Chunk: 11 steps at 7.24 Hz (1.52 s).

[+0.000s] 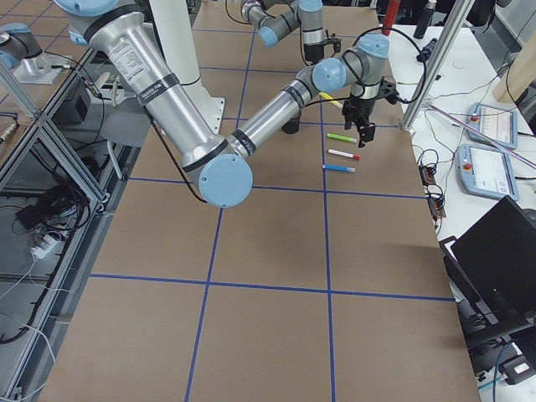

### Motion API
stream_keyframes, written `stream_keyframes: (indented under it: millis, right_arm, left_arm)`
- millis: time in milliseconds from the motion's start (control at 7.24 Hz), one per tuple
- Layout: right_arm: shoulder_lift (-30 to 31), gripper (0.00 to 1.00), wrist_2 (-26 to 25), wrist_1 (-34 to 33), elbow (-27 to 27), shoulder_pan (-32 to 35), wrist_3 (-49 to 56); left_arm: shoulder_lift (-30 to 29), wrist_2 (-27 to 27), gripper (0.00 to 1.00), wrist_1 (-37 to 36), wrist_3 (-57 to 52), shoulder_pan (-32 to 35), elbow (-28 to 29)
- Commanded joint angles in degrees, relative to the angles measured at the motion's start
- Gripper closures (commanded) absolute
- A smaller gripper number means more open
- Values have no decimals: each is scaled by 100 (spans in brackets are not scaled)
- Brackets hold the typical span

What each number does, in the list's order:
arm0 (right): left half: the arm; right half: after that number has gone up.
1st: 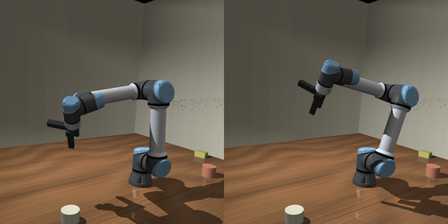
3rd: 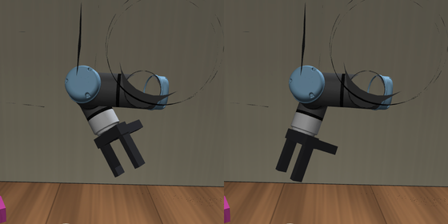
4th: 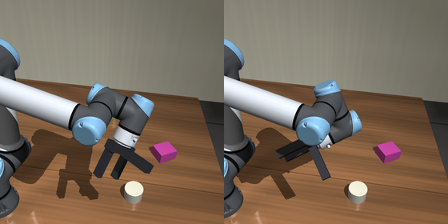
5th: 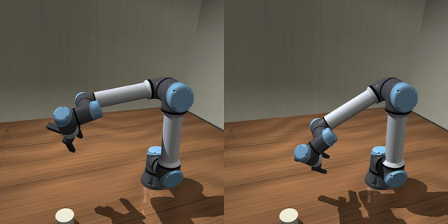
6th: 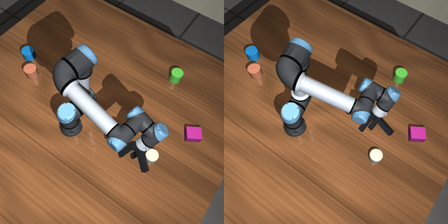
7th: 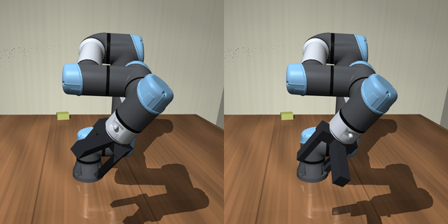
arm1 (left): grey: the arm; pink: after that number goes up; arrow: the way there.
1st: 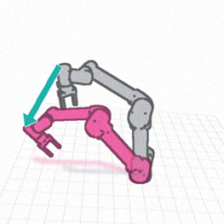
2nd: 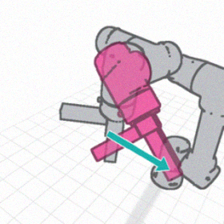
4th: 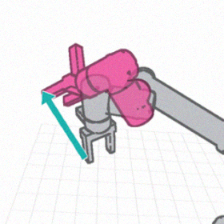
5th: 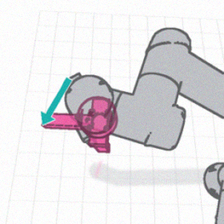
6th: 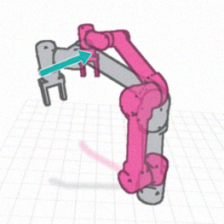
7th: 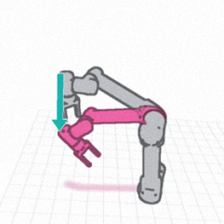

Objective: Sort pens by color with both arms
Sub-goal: 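Lay the yellow highlighter beside the green highlighter and open the left gripper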

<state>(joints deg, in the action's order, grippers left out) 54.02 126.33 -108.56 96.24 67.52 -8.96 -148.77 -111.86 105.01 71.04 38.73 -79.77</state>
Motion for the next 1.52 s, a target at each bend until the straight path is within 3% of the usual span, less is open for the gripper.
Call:
stream_keyframes:
  millis: [0,414,828,966,1104,1242,1380]
  right_arm:
    - [12,0,-3,1,0,-19,0]
    - [12,0,-3,1,9,-28,0]
    - [21,0,-3,1,9,-37,0]
    - [21,0,-3,1,9,-37,0]
    - [21,0,-3,1,17,-37,0]
    - [21,0,-3,1,9,-37,0]
    - [21,0,-3,1,9,-37,0]
  left_arm:
    - [-3,487,100,1376,-63,82,1151]
    - [6,1034,100,2811,-765,65,2479]
    - [-3,1035,97,3087,-890,-49,2826]
    - [-3,1043,77,3105,-890,-137,2809]
    - [6,1044,45,3183,-890,-207,2809]
    - [6,1052,0,3210,-890,-225,2791]
    - [-3,1122,0,3219,-890,-217,2765]
